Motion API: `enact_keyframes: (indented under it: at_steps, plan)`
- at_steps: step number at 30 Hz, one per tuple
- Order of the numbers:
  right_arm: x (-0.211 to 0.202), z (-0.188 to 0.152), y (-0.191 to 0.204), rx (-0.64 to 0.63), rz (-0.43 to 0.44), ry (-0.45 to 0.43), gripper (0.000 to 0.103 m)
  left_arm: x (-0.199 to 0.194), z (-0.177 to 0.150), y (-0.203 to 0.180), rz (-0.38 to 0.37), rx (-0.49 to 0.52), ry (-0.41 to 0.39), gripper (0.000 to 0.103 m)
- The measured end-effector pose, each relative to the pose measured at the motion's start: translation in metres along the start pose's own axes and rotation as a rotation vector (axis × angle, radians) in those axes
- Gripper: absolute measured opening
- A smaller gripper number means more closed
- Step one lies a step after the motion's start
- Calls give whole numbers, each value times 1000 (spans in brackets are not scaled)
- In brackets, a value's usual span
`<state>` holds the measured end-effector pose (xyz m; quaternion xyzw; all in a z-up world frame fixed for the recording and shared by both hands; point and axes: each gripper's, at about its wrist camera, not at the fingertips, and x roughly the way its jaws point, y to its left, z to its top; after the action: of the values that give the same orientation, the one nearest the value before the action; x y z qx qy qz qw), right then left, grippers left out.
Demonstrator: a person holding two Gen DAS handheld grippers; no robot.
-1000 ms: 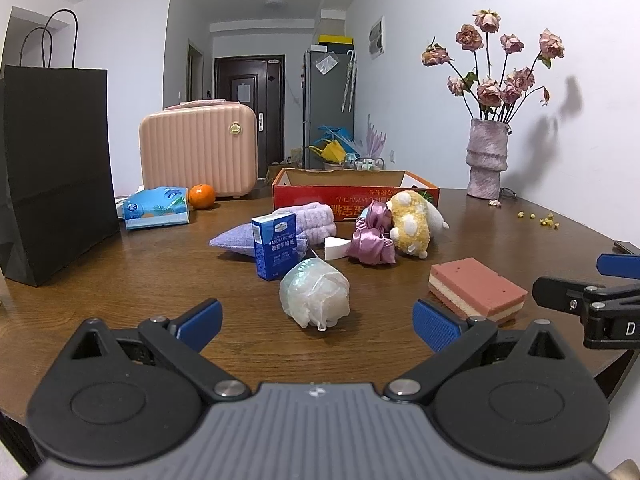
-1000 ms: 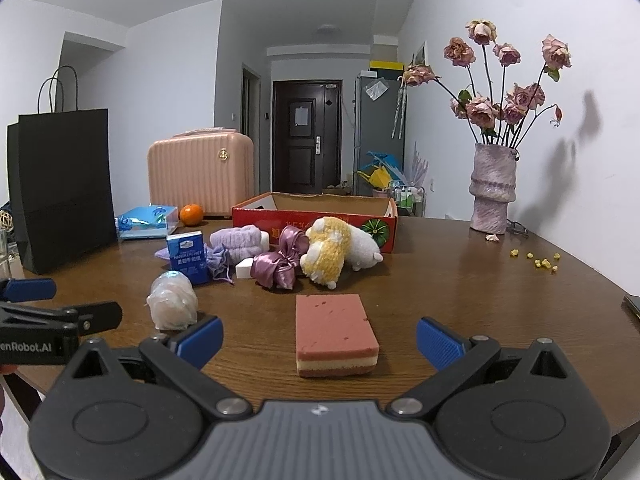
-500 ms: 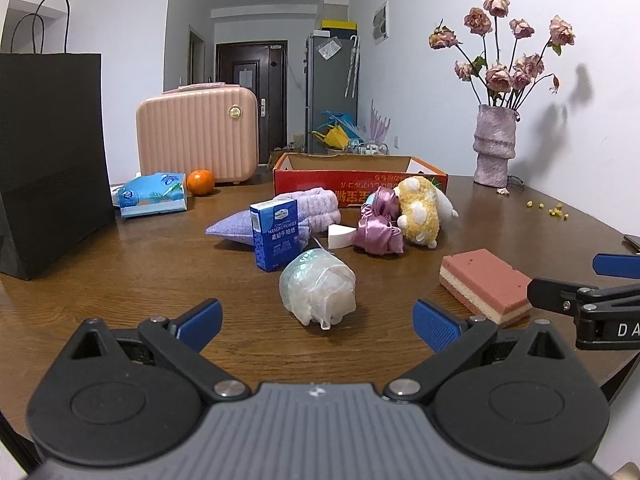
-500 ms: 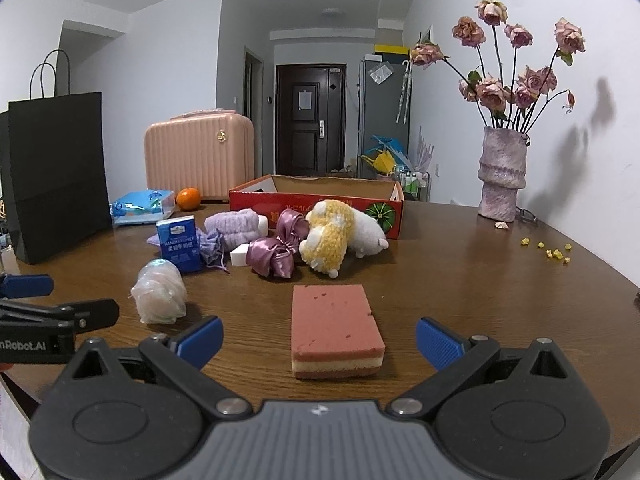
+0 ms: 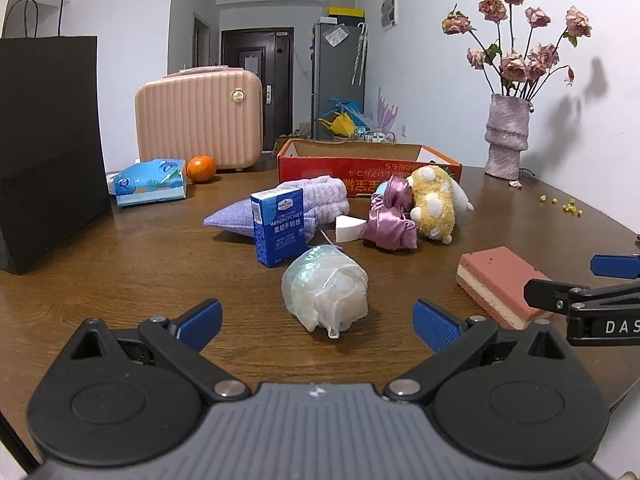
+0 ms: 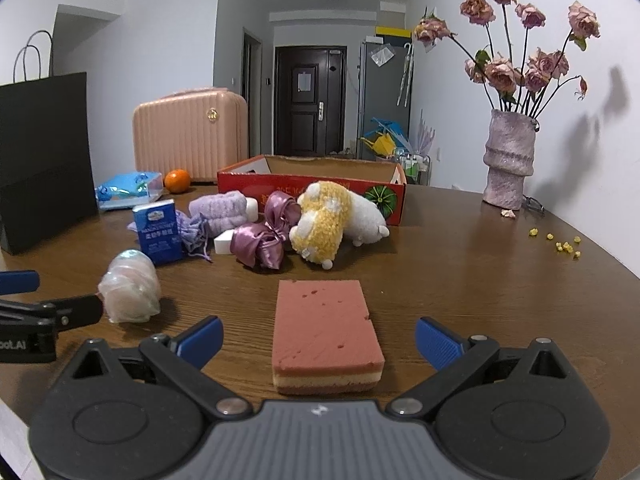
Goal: Organize soft objects
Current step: 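Approach the pink sponge with the right tool while the left tool approaches the plastic bag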
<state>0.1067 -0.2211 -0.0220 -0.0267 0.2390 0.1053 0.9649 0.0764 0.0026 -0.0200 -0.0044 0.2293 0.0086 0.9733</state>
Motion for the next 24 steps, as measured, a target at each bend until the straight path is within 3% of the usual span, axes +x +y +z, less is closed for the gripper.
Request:
enact_keyframes:
  at_steps: [13,18,24]
  plan:
    - [53,4,-5,-4,1,108,101,22,2,0,19,-11,44,103]
    - [69,4,-7,-3,1,144,92,30,4,-1,24,-12,59,103]
    - [80,3,-9,3,20,173,73,38,8,-6,27,-8,65,103]
